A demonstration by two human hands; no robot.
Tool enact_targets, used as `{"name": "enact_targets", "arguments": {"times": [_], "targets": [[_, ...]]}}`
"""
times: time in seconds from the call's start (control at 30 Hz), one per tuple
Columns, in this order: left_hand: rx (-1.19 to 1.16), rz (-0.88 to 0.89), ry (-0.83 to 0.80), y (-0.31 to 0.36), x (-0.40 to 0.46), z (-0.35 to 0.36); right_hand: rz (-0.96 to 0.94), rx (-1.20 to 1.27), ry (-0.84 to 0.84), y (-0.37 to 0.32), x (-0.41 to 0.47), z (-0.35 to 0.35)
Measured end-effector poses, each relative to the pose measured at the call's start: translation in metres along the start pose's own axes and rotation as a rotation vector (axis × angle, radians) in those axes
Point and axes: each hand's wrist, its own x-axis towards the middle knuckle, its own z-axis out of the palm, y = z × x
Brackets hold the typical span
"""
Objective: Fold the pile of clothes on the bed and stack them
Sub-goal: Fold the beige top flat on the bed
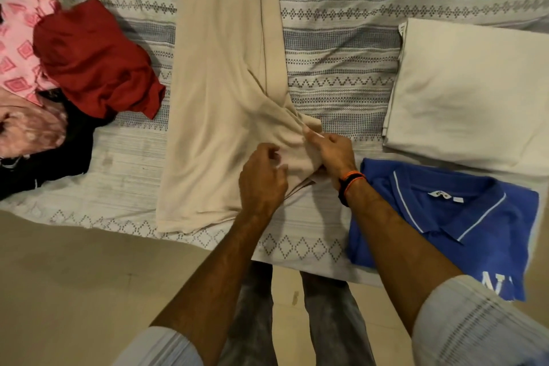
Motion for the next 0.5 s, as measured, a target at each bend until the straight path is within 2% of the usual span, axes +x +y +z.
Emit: {"name": "enact_targets", "arguments": {"times": [0.07, 0.17, 0.4, 0.5], "targets": [[0.218, 0.034, -0.012, -0.027, -0.005, -0.009, 0.0, -0.011, -0.129, 0.004, 0.001, -0.001], [0.423, 0.05, -0.166, -0.059, -0.014, -0.023, 0.029, 0.016, -0.244, 0.006, -0.003, 0.005], [0.411, 0.022, -0.185, -0.059, -0.012, -0.032, -0.102, -0.206, 0.182, 0.006, -0.011, 0.017], [0.264, 0.069, -0.087, -0.041, 0.005, -0.027, -0.105, -0.239, 0.19, 0.003, -0.015, 0.017]]}}
